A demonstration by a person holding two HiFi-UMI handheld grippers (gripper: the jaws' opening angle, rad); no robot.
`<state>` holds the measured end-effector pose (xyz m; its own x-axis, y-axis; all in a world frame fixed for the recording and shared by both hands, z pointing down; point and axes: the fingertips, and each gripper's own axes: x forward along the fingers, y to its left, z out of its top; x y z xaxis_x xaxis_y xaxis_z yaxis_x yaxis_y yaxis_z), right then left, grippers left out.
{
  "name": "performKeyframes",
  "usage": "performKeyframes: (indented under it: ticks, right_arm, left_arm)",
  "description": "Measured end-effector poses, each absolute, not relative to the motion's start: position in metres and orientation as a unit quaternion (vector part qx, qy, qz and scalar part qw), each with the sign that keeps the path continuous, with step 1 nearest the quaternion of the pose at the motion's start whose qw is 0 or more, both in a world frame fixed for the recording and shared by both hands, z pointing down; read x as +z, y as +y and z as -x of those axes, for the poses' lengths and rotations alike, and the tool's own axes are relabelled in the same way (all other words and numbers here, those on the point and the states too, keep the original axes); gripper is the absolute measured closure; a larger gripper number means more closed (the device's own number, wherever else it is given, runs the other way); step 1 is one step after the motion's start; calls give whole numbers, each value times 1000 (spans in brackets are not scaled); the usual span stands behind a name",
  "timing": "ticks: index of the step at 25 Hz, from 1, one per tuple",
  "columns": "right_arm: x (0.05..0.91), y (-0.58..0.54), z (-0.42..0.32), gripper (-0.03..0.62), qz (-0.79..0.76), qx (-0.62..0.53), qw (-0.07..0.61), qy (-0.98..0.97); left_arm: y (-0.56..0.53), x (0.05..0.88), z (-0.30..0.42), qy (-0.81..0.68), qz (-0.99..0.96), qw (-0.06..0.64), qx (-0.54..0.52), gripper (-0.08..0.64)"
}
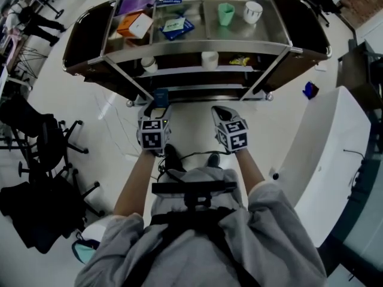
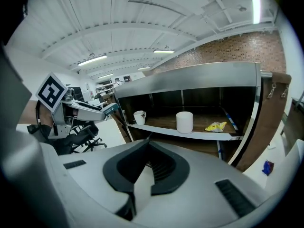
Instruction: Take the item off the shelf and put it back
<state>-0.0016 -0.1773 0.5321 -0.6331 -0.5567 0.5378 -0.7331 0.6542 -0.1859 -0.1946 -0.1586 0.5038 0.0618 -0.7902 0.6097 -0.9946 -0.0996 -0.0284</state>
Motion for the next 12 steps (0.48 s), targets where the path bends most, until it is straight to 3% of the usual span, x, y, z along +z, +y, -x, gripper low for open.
performKeyframes:
  ticks: [12]
  right_arm:
    - [524, -158, 0, 583, -364, 191, 219, -885]
  left_arm:
    - [-115, 495, 204, -650, -692, 214, 230, 290]
